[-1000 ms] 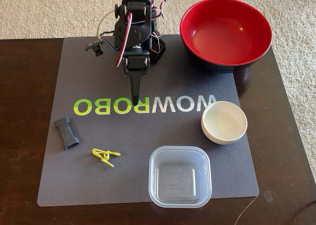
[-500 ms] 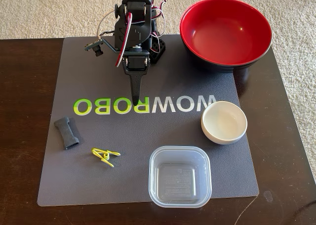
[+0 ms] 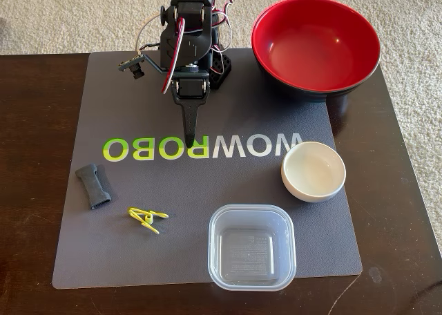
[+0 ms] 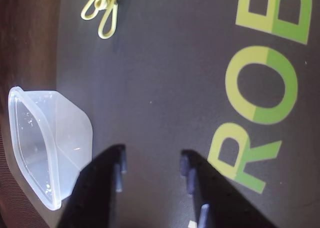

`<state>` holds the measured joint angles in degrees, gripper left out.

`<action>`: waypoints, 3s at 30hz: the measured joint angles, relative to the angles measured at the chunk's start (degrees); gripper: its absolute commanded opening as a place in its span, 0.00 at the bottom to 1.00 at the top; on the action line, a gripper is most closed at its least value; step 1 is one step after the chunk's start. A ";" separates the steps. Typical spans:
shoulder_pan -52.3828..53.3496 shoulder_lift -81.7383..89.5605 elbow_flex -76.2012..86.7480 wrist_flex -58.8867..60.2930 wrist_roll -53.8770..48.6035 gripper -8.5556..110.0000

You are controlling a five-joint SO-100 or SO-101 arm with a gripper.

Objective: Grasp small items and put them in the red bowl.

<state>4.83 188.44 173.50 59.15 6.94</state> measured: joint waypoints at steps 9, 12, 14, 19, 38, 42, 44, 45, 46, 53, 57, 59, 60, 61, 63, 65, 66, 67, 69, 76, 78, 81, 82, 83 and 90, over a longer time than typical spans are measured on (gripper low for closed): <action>-0.70 0.00 0.35 -0.62 0.44 0.19; -3.08 0.26 1.05 -2.29 0.97 0.19; -4.04 0.00 1.05 -2.55 0.97 0.19; -3.52 0.18 1.67 -4.39 1.23 0.15; -2.72 -37.00 -26.98 -15.21 15.91 0.33; -5.01 -68.64 -55.28 -3.25 14.33 0.33; -6.42 -82.71 -68.03 1.41 14.33 0.33; -6.77 -88.51 -73.21 2.46 14.33 0.33; -7.03 -93.96 -77.70 3.52 14.33 0.33; -7.03 -118.74 -93.43 4.83 16.35 0.33; -7.82 -126.74 -96.68 4.83 17.23 0.15; -9.14 -128.32 -97.56 4.57 17.40 0.07; -9.67 -128.58 -97.91 4.92 17.40 0.07; -10.11 -128.58 -98.17 5.62 17.40 0.07; -10.72 -128.58 -98.17 7.29 17.40 0.07; -10.72 -127.53 -98.17 8.00 17.14 0.07; -10.46 -126.30 -98.09 9.32 16.87 0.07; -10.02 -124.63 -98.00 9.76 16.87 0.07; -9.40 -119.88 -98.00 11.16 17.31 0.07; -17.14 -94.13 -93.78 13.27 30.32 0.07; -22.85 -87.63 -90.00 14.85 34.89 0.07; -33.31 -79.54 -83.41 18.28 39.99 0.07; -37.09 -77.52 -81.30 19.60 41.31 0.07; -40.87 -75.94 -79.10 20.57 42.45 0.07; -55.90 -71.37 -69.35 22.94 52.03 0.07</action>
<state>-51.06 117.07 104.15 82.09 58.97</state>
